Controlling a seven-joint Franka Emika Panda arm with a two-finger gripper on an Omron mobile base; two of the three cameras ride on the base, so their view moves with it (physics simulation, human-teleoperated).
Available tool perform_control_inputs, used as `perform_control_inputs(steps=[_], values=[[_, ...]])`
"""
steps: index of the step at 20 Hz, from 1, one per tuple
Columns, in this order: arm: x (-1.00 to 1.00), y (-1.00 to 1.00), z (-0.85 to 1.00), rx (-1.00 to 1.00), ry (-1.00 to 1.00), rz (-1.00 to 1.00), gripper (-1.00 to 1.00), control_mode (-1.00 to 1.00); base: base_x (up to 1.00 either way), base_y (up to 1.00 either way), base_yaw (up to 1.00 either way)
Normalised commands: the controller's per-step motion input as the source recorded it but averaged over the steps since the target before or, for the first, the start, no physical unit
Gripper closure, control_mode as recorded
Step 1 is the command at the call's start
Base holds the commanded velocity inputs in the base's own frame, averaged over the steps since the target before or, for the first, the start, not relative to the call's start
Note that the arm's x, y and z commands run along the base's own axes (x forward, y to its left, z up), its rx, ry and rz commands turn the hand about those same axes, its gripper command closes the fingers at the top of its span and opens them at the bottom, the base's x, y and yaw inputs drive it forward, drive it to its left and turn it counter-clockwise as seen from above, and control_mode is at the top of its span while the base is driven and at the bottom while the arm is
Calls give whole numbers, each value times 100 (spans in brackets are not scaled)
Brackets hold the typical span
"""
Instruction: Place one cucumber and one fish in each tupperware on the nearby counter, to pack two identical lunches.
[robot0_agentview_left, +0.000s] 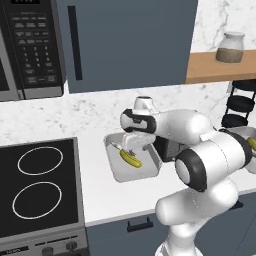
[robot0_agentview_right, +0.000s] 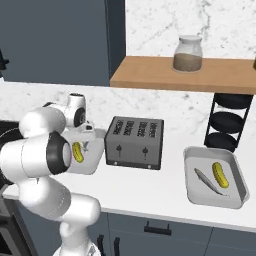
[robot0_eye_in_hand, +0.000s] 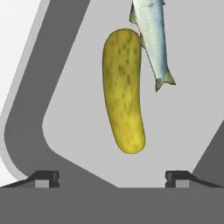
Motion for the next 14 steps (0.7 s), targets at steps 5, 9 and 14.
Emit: perform_control_inputs(steps=[5,9,14], values=[[-100,-30,-71,3,-35,1,-100,-100,0,0,0],[-100,-23,77,5,-68,0,-100,-100,0,0,0],[-100,-18,100,0,-55,-3,-100,-100,0,0,0]])
